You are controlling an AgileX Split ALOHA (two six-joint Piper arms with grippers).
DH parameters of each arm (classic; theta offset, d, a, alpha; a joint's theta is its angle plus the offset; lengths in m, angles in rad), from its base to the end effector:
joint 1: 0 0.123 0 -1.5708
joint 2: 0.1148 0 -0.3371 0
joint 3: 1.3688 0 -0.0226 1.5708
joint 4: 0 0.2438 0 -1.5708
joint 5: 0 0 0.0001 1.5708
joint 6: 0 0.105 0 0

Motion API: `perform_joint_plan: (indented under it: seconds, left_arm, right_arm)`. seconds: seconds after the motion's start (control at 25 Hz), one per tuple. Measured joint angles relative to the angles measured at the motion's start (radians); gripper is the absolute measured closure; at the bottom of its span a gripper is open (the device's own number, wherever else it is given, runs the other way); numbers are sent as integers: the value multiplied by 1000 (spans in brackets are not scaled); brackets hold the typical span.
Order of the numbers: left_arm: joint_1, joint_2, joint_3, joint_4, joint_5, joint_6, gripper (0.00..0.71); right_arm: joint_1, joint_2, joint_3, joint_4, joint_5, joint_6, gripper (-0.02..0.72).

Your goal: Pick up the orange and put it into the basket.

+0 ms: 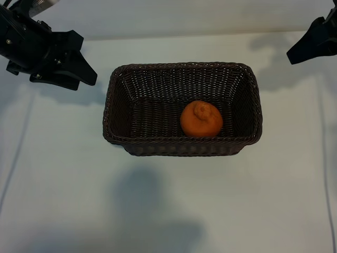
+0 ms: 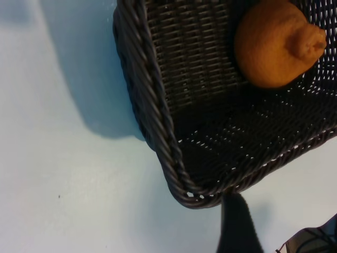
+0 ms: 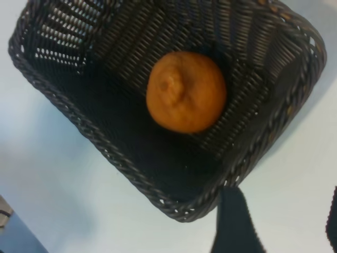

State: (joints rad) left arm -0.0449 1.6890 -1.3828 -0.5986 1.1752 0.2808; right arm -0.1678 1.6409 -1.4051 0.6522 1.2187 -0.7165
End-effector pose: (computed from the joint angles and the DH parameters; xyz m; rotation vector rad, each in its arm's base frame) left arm 0.3399 -0.0699 0.3332 0.1941 2.7920 -0.7880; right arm 0.3359 0.0038 0.3578 -0.4949 2.5687 0.6620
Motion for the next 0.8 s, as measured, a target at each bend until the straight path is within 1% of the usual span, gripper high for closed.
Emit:
perform_joint_plan:
  seconds: [0.6,0.8]
  left_arm:
    - [0,0,0,0,0,0,238]
    - [0,0,0,1,0,0,238]
  right_arm:
    - [0,0,0,7,0,0,281]
    - [0,0,0,7,0,43,281]
